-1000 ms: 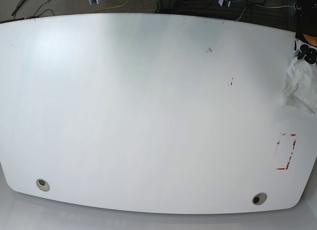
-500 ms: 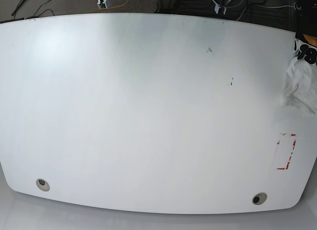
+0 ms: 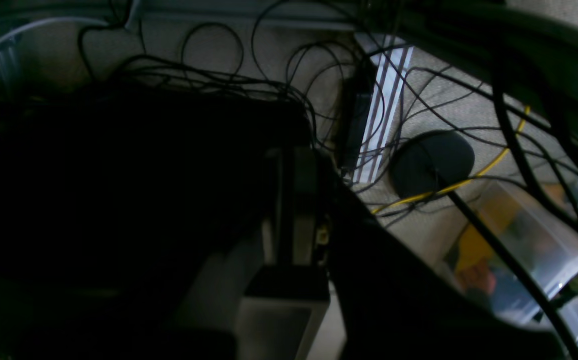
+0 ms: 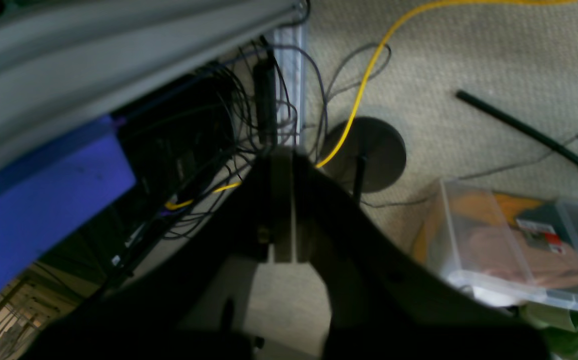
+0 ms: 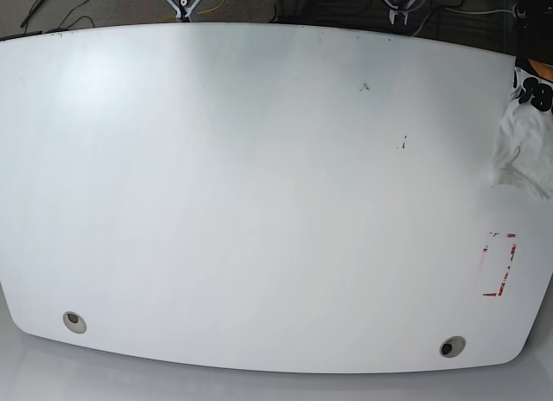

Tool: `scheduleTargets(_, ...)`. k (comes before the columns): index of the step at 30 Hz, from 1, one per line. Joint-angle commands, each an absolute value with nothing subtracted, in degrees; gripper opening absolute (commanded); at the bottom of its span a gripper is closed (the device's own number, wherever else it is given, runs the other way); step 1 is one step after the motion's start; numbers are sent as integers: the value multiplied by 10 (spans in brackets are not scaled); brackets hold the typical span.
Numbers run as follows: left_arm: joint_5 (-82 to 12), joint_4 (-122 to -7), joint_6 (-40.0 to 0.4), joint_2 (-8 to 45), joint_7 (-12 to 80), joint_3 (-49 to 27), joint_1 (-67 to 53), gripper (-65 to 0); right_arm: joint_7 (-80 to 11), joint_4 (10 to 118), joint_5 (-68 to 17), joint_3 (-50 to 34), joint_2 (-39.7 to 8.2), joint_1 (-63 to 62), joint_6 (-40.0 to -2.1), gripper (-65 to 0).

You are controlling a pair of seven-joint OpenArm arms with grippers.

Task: Layout the t-shirt on the table in an organized manner, then fold the t-shirt properly

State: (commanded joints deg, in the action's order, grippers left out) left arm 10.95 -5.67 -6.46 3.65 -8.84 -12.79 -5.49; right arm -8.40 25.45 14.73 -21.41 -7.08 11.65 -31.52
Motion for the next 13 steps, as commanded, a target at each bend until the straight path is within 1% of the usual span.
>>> scheduleTargets(2, 109, -57, -56, 36, -88, -128, -49, -621, -84, 255, 156, -214, -70, 116, -314, -650)
scheduleTargets(3, 109, -57, -45, 36, -89, -128, -44, -621, -84, 255, 166, -214, -66, 116, -307, -650)
scheduleTargets(6, 109, -57, -37, 35, -89, -128, -42, -620, -84, 255, 184, -214, -56, 116, -291, -650)
scheduleTargets(10, 110, -57, -36, 34, -89, -125, -41, -620, -84, 255, 203, -214, -45, 115, -277, -650)
scheduleTargets(13, 110, -57, -36, 34, -89, -109, -40, -620, -84, 255, 208, -214, -36, 115, -267, -650)
